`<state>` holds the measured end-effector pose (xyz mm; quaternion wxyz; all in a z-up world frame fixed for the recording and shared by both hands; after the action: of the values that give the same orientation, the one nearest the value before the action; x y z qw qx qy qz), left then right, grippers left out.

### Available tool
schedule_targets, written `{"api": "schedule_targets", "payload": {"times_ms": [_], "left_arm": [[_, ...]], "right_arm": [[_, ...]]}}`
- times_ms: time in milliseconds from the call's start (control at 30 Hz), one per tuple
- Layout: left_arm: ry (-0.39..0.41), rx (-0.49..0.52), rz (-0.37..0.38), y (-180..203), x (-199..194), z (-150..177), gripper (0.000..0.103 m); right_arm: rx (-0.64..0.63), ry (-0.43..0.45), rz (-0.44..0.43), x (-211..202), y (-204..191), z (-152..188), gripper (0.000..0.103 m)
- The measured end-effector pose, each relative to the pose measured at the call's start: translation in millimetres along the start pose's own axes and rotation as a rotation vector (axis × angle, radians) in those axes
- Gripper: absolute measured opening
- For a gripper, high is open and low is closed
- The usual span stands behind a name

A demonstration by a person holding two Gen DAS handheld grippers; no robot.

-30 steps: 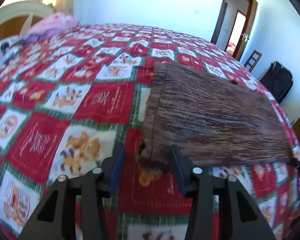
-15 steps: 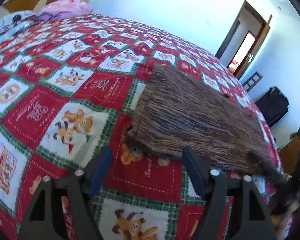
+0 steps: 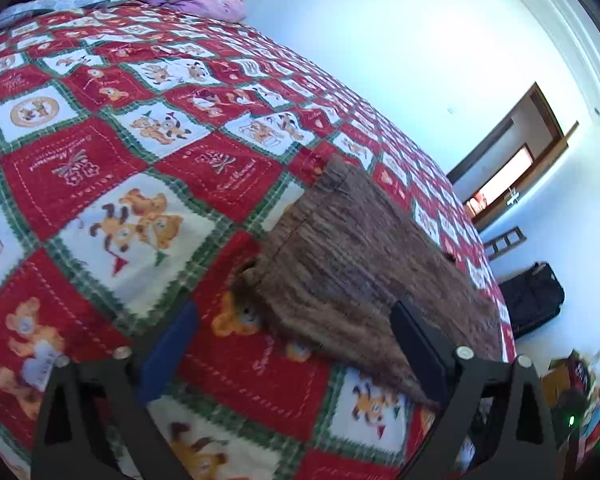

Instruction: Fold small clothes

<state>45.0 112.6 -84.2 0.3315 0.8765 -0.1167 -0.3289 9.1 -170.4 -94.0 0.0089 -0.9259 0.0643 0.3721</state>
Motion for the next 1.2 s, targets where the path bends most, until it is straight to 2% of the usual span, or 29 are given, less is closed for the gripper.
{"api": "schedule_targets", "payload": {"times_ms": [100, 200, 233, 300, 367, 533, 567, 700, 800, 867, 900, 967, 1000, 1100, 1167, 1200], "left_arm": [[0.017, 0.012, -0.004, 5, 10, -2, 0.095], [0.032, 0.028, -0.026, 6, 18, -5, 0.083], [0.04, 0.022, -0.025, 3, 19, -7, 0.075], [0.042, 0.017, -0.019, -1, 19, -9, 0.054], [0.004, 0.013, 0.014, -5, 23, -11, 0.007], [0.004, 0.067, 0.0, -1, 25, -6, 0.008], [0.01, 0.07, -0.007, -1, 25, -5, 0.014], [0.021, -0.006, 0.053, -13, 26, -6, 0.017], [0.026, -0.033, 0.098, -19, 25, -6, 0.017], [0.038, -0.026, 0.105, -19, 24, -4, 0.017], [0.04, -0.02, 0.103, -18, 24, -4, 0.017], [0.042, -0.022, 0.11, -18, 25, -4, 0.017], [0.045, -0.026, 0.121, -19, 24, -4, 0.017], [0.051, -0.039, 0.143, -22, 23, -4, 0.016], [0.051, -0.033, 0.139, -21, 23, -3, 0.016], [0.052, -0.03, 0.136, -21, 23, -3, 0.016]], "right_arm": [[0.015, 0.0, -0.016, 0, 3, 1, 0.013], [0.027, 0.001, -0.029, 0, 5, 1, 0.013], [0.029, 0.002, -0.031, 0, 5, 1, 0.013], [0.032, 0.003, -0.034, 0, 6, 1, 0.013], [0.034, 0.004, -0.036, 0, 6, 1, 0.013], [0.033, 0.003, -0.033, 0, 7, 1, 0.013], [0.032, 0.003, -0.031, 0, 6, 1, 0.013], [0.017, -0.012, -0.012, 1, 4, -2, 0.013], [-0.011, -0.078, 0.018, 0, -2, -15, 0.015], [0.013, -0.08, -0.037, -6, -8, -34, 0.016], [0.016, -0.058, -0.068, -11, -14, -47, 0.019], [-0.028, -0.015, -0.098, -15, -35, -73, 0.048], [-0.049, 0.008, -0.114, -14, -48, -87, 0.054], [-0.106, 0.031, -0.157, 4, -80, -118, 0.057], [-0.157, -0.015, -0.197, 33, -107, -132, 0.057], [-0.177, -0.031, -0.189, 45, -116, -135, 0.057]]}}
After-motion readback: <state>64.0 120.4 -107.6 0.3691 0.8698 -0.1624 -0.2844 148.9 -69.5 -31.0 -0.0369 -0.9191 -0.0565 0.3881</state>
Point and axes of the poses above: each gripper's, at about its wrist camera, not at the fingertips, and x roughly the way its jaws point, y to its right, z to its underside, the point moved 1 cm from there along x, roughly the way its jaws point, and after that the axes turned 12 degrees about z, right-handed, at the moved point
